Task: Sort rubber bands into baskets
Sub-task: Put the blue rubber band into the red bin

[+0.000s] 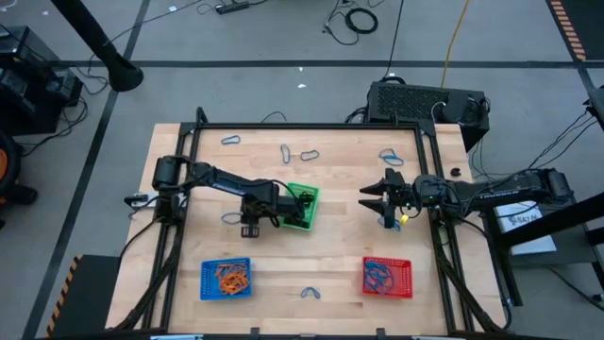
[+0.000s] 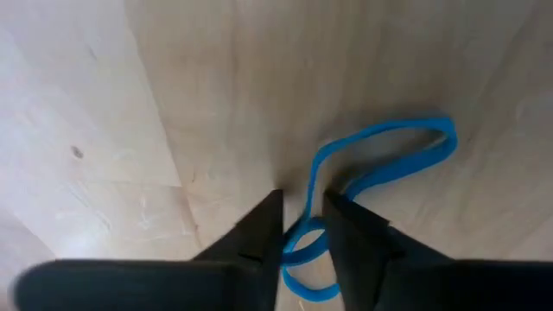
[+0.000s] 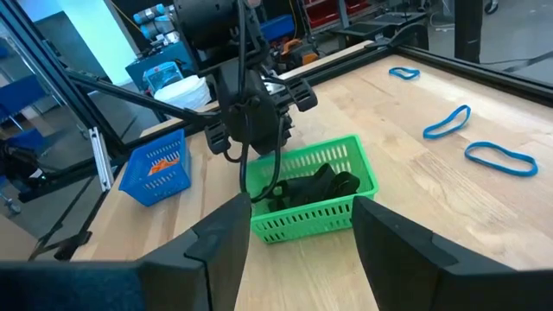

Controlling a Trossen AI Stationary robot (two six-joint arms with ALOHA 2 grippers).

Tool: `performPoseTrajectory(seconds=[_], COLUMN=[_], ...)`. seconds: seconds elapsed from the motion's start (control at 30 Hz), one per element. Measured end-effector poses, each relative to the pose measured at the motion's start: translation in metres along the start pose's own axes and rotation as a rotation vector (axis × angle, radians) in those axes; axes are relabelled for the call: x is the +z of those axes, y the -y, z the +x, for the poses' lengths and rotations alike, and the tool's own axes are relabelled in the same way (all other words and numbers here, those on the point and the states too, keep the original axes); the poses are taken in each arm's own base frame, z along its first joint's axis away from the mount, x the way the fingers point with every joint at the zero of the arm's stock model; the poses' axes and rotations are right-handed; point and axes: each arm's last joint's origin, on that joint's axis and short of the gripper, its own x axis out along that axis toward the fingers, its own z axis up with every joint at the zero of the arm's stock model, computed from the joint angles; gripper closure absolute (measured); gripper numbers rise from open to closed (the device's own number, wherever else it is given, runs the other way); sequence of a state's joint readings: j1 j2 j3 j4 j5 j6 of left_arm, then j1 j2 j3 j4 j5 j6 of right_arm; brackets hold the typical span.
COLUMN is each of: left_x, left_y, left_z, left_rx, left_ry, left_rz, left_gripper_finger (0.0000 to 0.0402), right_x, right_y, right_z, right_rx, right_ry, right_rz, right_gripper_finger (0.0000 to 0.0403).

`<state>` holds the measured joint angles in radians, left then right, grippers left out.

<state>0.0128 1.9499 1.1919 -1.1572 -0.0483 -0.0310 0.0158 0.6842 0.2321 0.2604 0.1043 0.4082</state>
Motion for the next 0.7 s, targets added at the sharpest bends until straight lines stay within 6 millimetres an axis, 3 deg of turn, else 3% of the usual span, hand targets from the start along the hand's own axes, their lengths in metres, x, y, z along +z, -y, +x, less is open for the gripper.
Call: performPoseTrajectory(seconds=[0.17,0.27,0.43,0.7], left_x=[0.0,0.003,0.003,-0.022], left_y=[0.0,-0.001,0.001,0.003], left_z=[-0.001,-0.011,-0.043,-0.097], left_rx=[0.011,0.031,0.035,0.009], left_ry=[-0.003,0.025,0.141,0.287], left_rz=[0.008,0.004,0.015,-0.103], left_gripper_finger=[0.0391,0.0392,0.0397,0.0399], right_x=[0.0,0.0,0.0,0.0], right_y=[0.0,0.0,0.0,0.0], right_z=[0.0,0.0,0.0,0.0], right_rx=[-0.001,-0.006,-0.008,-0.008], right_ry=[0.002,0.004,0.005,0.002], right_rz=[-0.003,-0.005,-0.005,-0.005], right_gripper_finger=[0.0206,0.0206,0.0206,0.0206])
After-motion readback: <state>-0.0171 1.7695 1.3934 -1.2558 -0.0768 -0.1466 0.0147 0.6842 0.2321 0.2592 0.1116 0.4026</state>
